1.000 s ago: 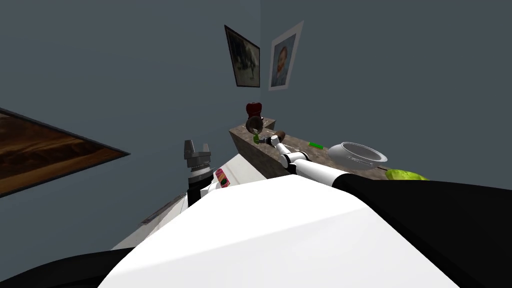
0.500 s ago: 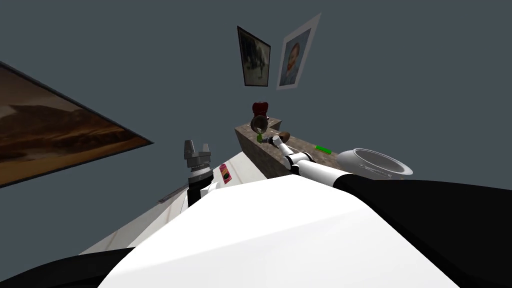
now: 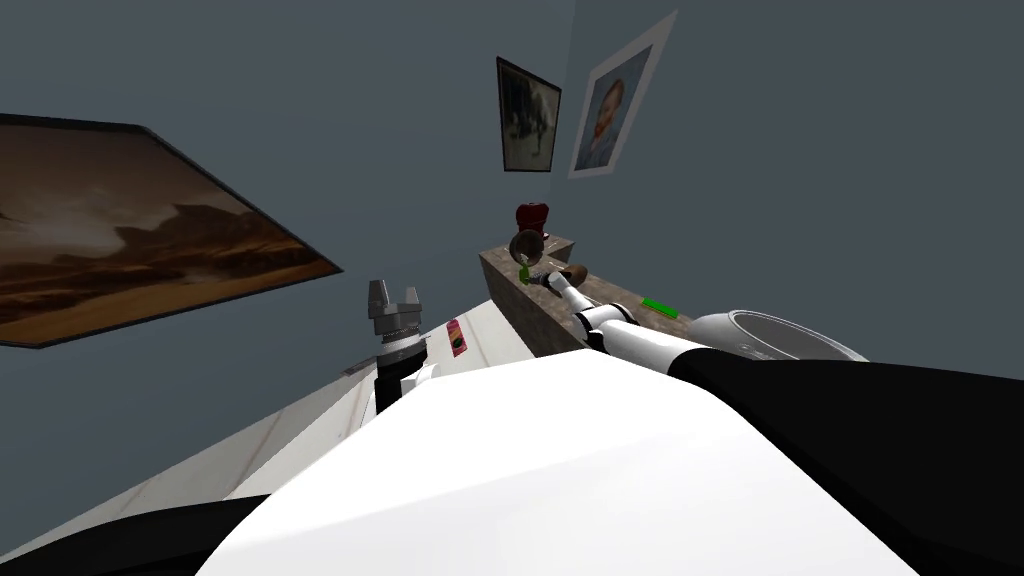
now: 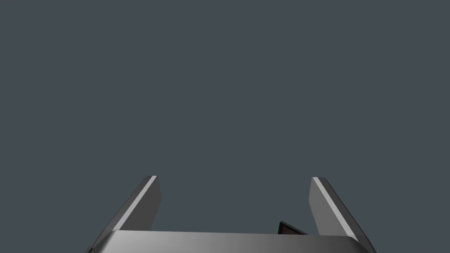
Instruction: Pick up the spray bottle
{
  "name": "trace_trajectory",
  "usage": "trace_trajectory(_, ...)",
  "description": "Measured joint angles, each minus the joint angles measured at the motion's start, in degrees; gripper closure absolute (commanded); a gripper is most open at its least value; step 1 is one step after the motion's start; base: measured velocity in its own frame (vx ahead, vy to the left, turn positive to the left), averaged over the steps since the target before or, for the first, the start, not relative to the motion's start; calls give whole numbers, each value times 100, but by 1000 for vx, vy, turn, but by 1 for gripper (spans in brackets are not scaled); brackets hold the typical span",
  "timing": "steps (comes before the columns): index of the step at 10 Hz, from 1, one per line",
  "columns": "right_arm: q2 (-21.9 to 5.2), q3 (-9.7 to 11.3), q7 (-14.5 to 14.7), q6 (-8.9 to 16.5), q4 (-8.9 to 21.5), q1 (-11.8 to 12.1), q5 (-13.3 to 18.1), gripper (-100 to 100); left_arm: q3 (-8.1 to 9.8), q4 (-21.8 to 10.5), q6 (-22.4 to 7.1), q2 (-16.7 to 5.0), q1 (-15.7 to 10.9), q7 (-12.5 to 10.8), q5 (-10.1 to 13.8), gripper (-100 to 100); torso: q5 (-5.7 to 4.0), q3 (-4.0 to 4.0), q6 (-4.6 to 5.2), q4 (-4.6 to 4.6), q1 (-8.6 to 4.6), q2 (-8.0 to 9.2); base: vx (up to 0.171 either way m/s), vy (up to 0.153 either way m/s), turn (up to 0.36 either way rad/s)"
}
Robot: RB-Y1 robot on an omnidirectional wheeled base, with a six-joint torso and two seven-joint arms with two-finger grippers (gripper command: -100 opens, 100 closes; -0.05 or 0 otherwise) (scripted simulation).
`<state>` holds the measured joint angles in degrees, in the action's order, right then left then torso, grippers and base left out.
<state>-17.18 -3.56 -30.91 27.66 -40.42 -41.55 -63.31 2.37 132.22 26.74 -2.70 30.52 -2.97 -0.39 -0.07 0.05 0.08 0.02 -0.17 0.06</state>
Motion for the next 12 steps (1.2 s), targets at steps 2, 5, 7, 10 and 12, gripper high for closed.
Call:
trace_trajectory(2, -25, 44, -298, -46, -59, 28, 54, -100, 0, 0, 0, 1, 1, 0, 0, 0, 5, -11, 3, -4, 22, -20, -6, -33, 168)
trace_trajectory(5, -199, 293, -676, -336, -172, 147, 177, -100, 0, 0, 0, 0, 1, 0, 0, 0, 3, -8, 3, -3, 14, -15, -26, -29, 92)
trace_trajectory(7, -296, 442, -937, -482, -161, 153, 242, -100, 0, 0, 0, 0, 0, 0, 0, 0, 2, -5, -2, -3, 4, -8, -68, -75, 242)
trace_trajectory(10, -395, 560, -1377, -616, -296, 242, 359, -100, 0, 0, 0, 0, 2, 0, 0, 0, 4, -11, 4, -4, 18, -19, -17, -35, 135)
trace_trajectory(12, -562, 771, -1948, -801, -535, 394, 651, -100, 0, 0, 0, 0, 0, 0, 0, 0, -1, -4, 1, -2, -3, -6, -74, -94, 318)
